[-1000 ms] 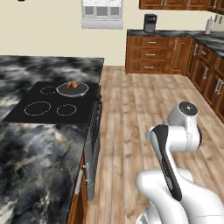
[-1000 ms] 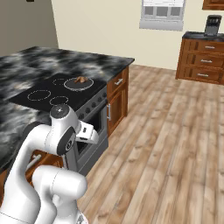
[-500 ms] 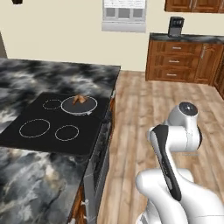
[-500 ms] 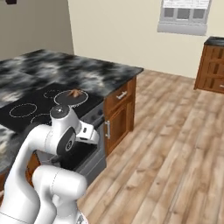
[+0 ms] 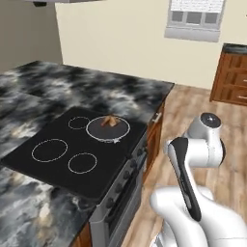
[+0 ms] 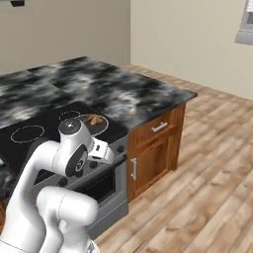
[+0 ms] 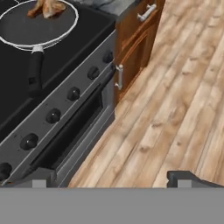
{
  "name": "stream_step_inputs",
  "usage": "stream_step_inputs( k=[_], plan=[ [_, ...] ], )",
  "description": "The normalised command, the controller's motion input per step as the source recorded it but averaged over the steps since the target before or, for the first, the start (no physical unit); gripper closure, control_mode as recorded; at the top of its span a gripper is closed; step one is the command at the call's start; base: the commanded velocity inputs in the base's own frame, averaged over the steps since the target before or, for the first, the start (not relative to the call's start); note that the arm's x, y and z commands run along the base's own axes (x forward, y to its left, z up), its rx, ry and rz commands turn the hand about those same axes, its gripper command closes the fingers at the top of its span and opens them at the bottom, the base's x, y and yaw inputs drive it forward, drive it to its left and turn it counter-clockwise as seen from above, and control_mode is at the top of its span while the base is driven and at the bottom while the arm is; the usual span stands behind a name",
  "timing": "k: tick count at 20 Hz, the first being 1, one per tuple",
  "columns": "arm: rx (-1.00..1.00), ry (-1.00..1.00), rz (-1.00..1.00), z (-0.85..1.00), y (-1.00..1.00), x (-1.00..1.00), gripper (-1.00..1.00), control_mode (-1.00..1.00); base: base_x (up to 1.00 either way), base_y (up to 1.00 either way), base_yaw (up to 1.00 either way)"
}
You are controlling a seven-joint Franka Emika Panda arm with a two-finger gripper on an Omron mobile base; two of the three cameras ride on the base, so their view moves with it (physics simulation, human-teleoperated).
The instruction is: Take the chicken drumsticks from the pan and place one on each plate on the dining counter.
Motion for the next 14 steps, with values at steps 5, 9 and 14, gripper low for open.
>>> stream_step_inputs(
  k=[5, 9, 14],
  plan=[
    [0.00, 0.00, 0.00, 0.00, 0.00, 0.00, -1.00, 1.00, 0.47, -0.40, 0.68],
    [0.00, 0.00, 0.00, 0.00, 0.00, 0.00, -1.00, 1.00, 0.43, -0.34, 0.76],
    [0.00, 0.00, 0.00, 0.00, 0.00, 0.00, -1.00, 1.00, 0.36, -0.43, 0.70]
  ],
)
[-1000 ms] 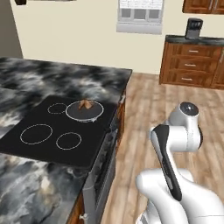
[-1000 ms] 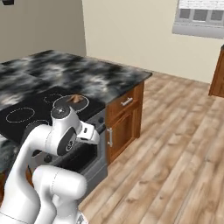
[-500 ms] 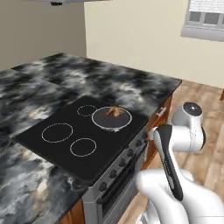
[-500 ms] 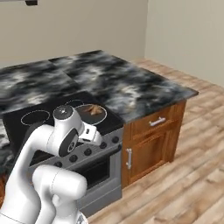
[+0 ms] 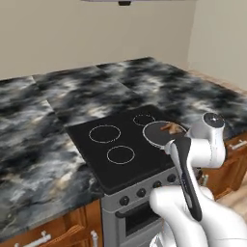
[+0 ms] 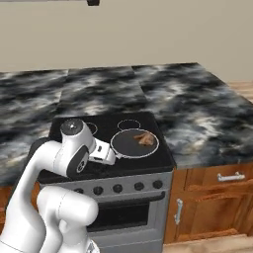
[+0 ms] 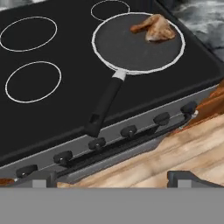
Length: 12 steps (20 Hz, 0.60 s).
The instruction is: Take the chicken drumsticks from the pan and place one on each plate on the dining counter.
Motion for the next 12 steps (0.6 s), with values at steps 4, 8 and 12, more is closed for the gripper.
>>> stream_step_inputs(
  k=[4, 8, 12],
  plan=[
    [0.00, 0.00, 0.00, 0.00, 0.00, 0.00, -1.00, 1.00, 0.19, -0.61, 0.55],
    [0.00, 0.00, 0.00, 0.00, 0.00, 0.00, -1.00, 1.00, 0.21, -0.65, 0.48],
    [0.00, 0.00, 0.00, 0.00, 0.00, 0.00, -1.00, 1.00, 0.24, -0.66, 0.41]
  ],
)
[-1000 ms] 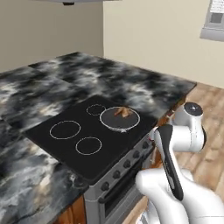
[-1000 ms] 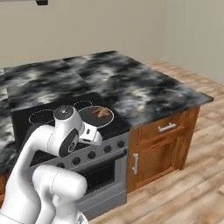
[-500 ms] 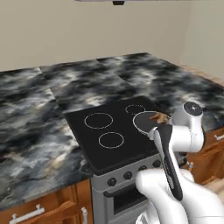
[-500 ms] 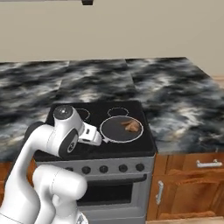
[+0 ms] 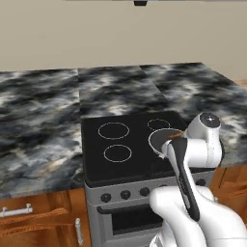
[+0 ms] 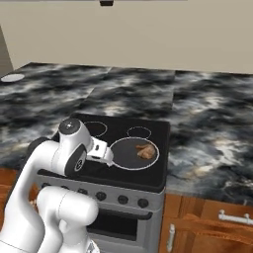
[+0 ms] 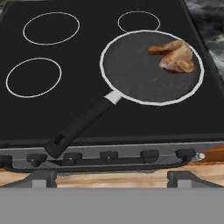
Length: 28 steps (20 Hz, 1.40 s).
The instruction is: Take the chicken drumsticks from the pan and place one on each plate on the dining counter.
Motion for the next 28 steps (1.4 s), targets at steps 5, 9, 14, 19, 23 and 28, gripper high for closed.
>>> stream_step_inputs(
  k=[5, 9, 14, 19, 23, 28],
  plan=[
    [0.00, 0.00, 0.00, 0.00, 0.00, 0.00, -1.00, 1.00, 0.32, -0.56, 0.22],
    [0.00, 0.00, 0.00, 0.00, 0.00, 0.00, -1.00, 1.00, 0.45, -0.40, 0.12],
    [0.01, 0.01, 0.00, 0.00, -0.02, 0.08, -1.00, -1.00, 0.32, -0.08, 0.00],
    [0.04, 0.11, 0.24, 0.00, -0.17, 0.39, -1.00, -1.00, 0.00, 0.00, 0.00],
    [-0.02, 0.18, 0.42, -0.01, -0.19, 0.36, -1.00, -1.00, 0.00, 0.00, 0.00],
    [-0.22, 0.28, 0.29, -0.01, -0.03, 0.50, -1.00, -1.00, 0.00, 0.00, 0.00]
  ],
)
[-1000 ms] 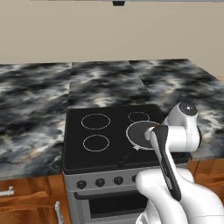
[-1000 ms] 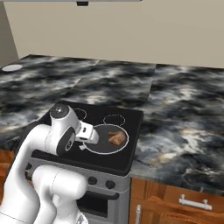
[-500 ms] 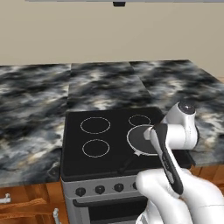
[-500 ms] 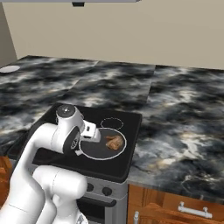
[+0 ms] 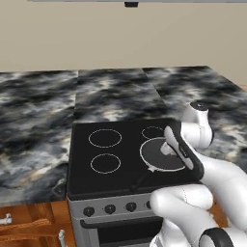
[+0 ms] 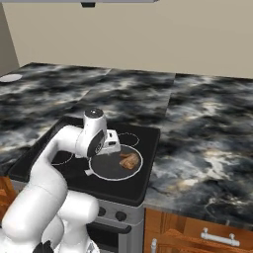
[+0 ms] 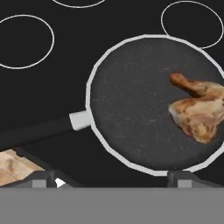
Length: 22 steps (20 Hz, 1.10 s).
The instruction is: Take the chicken drumsticks from the pan and place one on each plate on the dining counter.
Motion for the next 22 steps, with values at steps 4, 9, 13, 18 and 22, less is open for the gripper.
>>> stream_step_inputs(
  k=[4, 9, 13, 18, 22],
  plan=[
    [-0.28, 0.28, 0.07, -0.03, -0.03, 0.53, -1.00, -1.00, 0.00, 0.00, 0.00],
    [-0.10, 0.06, 0.10, -0.33, -0.31, 0.33, -1.00, -1.00, 0.00, 0.00, 0.00],
    [0.00, 0.00, 0.14, -0.45, -0.39, 0.29, -1.00, -1.00, 0.00, 0.00, 0.00],
    [0.00, 0.04, 0.07, -0.30, -0.28, 0.45, -1.00, -1.00, 0.00, 0.00, 0.00],
    [0.00, 0.02, 0.02, -0.16, -0.18, 0.46, -1.00, -1.00, 0.00, 0.00, 0.00]
  ],
)
